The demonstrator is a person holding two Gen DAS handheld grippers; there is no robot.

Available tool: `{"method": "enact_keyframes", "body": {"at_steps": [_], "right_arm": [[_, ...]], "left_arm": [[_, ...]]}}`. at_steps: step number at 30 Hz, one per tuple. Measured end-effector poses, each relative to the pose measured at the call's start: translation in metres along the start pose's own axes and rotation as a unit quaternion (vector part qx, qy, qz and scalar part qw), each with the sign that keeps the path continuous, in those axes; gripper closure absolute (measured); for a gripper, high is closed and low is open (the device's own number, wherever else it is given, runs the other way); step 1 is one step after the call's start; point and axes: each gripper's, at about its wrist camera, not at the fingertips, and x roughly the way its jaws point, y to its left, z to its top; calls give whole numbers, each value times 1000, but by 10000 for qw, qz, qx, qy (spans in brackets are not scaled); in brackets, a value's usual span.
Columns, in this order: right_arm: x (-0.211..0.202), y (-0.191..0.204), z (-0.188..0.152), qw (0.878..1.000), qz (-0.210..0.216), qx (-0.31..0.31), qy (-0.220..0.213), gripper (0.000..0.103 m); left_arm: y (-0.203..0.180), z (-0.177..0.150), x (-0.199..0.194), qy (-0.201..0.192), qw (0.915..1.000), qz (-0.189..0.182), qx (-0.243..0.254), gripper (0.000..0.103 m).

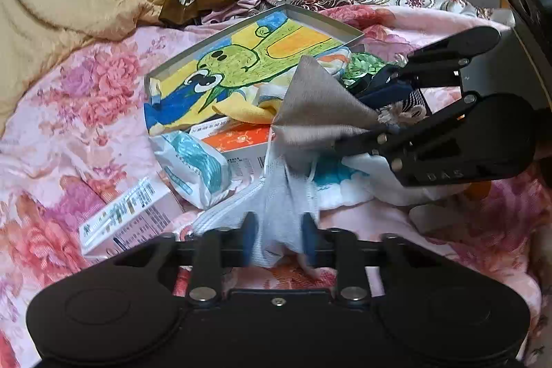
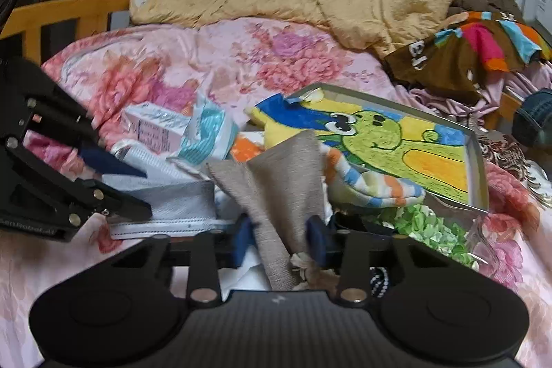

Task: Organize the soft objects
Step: 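Carry the mask with the left tool into the tray while the right tool carries the pouch there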

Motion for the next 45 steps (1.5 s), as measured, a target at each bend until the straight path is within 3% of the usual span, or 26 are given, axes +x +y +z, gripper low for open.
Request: {"method": "enact_keyframes", "body": {"at_steps": [6, 11, 14, 19, 25, 31, 37, 45], "right_arm": [[-3, -17, 2, 9983, 142, 563, -18, 83], [-9, -32, 3, 9932, 308, 1119, -93, 88], [-18, -49, 4, 9835, 538, 1701, -297, 88], [-34, -75, 3, 9578, 969, 2592, -774, 88], [-51, -98, 8, 9396, 923, 2977, -1413, 88], [-42, -120, 28, 9381, 670, 2901, -1768, 88], [-4, -166, 48, 9274, 347, 3137, -2009, 88], [55, -220, 46, 9289, -231, 3374, -1507, 88]], "left_arm": [[13, 1, -4, -48, 9980, -130, -623, 87], [25, 3, -14, -215, 9902, -448, -1305, 88], [35, 4, -21, -378, 9800, -681, -1830, 89], [54, 1, -33, -765, 9549, -1024, -2679, 89], [65, 2, -46, -1239, 9425, -963, -2952, 89], [78, 23, -52, -1562, 9346, -826, -3087, 89], [95, 72, -23, -1789, 9279, -743, -3186, 88], [93, 144, 77, -1523, 9306, -738, -3245, 88]]}}
